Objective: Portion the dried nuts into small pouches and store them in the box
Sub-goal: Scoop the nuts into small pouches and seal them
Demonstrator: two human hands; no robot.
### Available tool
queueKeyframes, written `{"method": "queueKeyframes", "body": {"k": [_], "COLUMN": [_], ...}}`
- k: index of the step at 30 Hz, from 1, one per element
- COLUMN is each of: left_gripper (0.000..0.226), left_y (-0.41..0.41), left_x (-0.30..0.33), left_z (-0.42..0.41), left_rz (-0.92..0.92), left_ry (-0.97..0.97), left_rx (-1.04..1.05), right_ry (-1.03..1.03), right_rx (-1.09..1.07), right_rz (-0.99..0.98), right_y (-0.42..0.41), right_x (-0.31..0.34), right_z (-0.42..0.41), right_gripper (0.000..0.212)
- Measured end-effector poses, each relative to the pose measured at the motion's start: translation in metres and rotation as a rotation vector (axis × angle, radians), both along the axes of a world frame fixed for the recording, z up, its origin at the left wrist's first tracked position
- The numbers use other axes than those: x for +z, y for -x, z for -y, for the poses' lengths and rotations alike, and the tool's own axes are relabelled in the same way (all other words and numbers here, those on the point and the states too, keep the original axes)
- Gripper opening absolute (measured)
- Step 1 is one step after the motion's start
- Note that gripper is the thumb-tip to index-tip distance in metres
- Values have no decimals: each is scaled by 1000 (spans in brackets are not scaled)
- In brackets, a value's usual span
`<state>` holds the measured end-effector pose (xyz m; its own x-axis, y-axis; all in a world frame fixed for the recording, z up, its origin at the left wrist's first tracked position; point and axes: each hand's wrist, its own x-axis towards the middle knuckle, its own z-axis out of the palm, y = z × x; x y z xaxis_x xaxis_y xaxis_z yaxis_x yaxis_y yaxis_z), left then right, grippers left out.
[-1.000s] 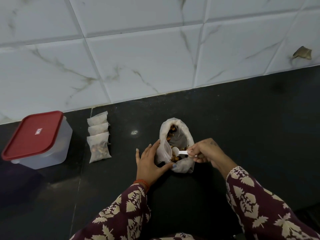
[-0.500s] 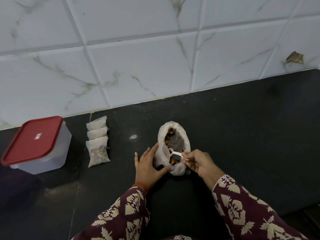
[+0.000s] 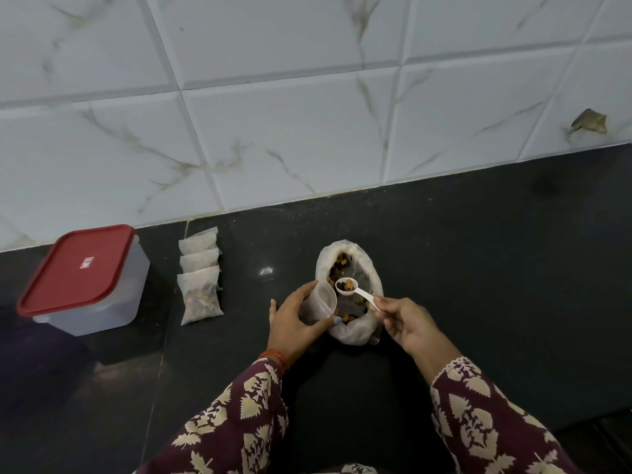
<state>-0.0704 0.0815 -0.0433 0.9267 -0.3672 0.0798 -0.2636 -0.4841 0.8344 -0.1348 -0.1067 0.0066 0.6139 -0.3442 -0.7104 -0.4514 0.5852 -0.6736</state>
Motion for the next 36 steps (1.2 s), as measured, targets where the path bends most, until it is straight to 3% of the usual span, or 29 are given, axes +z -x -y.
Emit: {"method": "queueKeyframes", "body": {"k": [6, 11, 14, 19, 24, 28, 31, 33, 36], "left_gripper": [76, 78, 77, 68, 65, 69, 70, 71, 72], "left_y": [-3, -6, -7, -5, -5, -3, -3, -2, -2], "left_x": [8, 8, 6, 8, 9, 10, 10, 11, 13], "left_z": [-1, -2, -2, -2, -3, -3, -4, -4, -5], "left_rz": [-51, -101, -135, -164, -174, -196, -207, -207, -206], "left_ry": [24, 94, 157, 213, 244, 272, 275, 275, 285], "left_rx": [10, 18, 22, 56, 64, 66, 65, 64, 63], "right_ry": [99, 299, 617, 1450, 1672, 1696, 1600, 1322, 675], "right_rx": [41, 153, 235, 305, 275, 214, 226, 231, 119], "right_rz": [97, 241, 331, 691, 812, 821, 719, 574, 440], "right_y": [6, 11, 12, 11, 9, 7, 6, 8, 8], "right_x": [21, 36, 30, 2, -9, -12, -9, 2, 18], "right_z": [-1, -16, -29, -38, -34, -32, -33, -36, -30], "right_gripper": [7, 11, 16, 18, 24, 24, 20, 18, 17]}}
